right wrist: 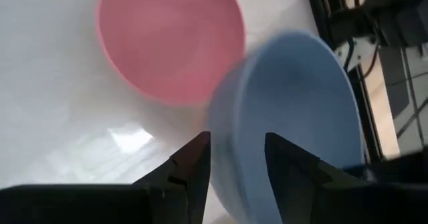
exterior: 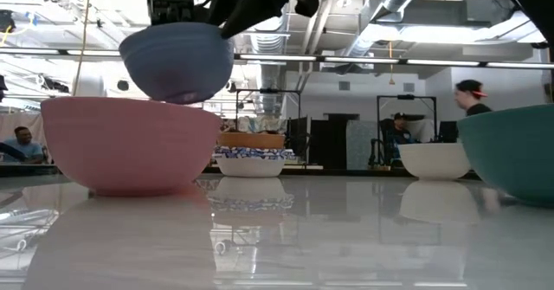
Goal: Nest bowls inside each other
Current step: Stack the blue bowl onto the stack of bowls
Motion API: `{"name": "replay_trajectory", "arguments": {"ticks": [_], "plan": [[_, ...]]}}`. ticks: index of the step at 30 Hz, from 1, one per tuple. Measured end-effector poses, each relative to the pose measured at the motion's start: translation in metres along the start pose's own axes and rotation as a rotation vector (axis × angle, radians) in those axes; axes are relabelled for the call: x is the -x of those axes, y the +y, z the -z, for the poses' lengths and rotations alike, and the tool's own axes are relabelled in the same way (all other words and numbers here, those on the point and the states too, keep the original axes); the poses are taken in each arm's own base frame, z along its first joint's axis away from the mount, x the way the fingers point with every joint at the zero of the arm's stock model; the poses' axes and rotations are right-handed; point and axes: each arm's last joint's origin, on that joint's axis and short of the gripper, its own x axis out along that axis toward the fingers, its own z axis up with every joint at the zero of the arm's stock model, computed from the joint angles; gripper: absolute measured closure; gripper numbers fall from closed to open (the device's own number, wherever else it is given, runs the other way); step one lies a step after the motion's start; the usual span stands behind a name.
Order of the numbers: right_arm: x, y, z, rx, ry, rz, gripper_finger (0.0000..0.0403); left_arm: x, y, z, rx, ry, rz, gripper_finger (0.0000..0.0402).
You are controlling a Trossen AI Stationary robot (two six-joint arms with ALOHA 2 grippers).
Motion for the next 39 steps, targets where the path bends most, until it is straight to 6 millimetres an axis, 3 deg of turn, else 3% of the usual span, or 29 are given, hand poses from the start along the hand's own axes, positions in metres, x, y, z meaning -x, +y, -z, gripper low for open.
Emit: {"name": "replay_trajectory", "arguments": {"ticks": [13,31,39], "plan": [[0.000,0.000,0.014,-0.070,0.039,-0.048,0.0245,-0.002,-0.010,0.000,-0.045,0.001,0.022,0.0401],[0.000,0.005,0.014,-0.033,0.048,-0.096,0.0388,-0.002,-0.010,-0.003,-0.110,-0.036,0.009,0.0401],[0.000,0.005,0.014,-0.041,0.049,-0.097,0.0389,-0.002,-0.013,-0.008,-0.203,-0.085,-0.025,0.0390]]}}
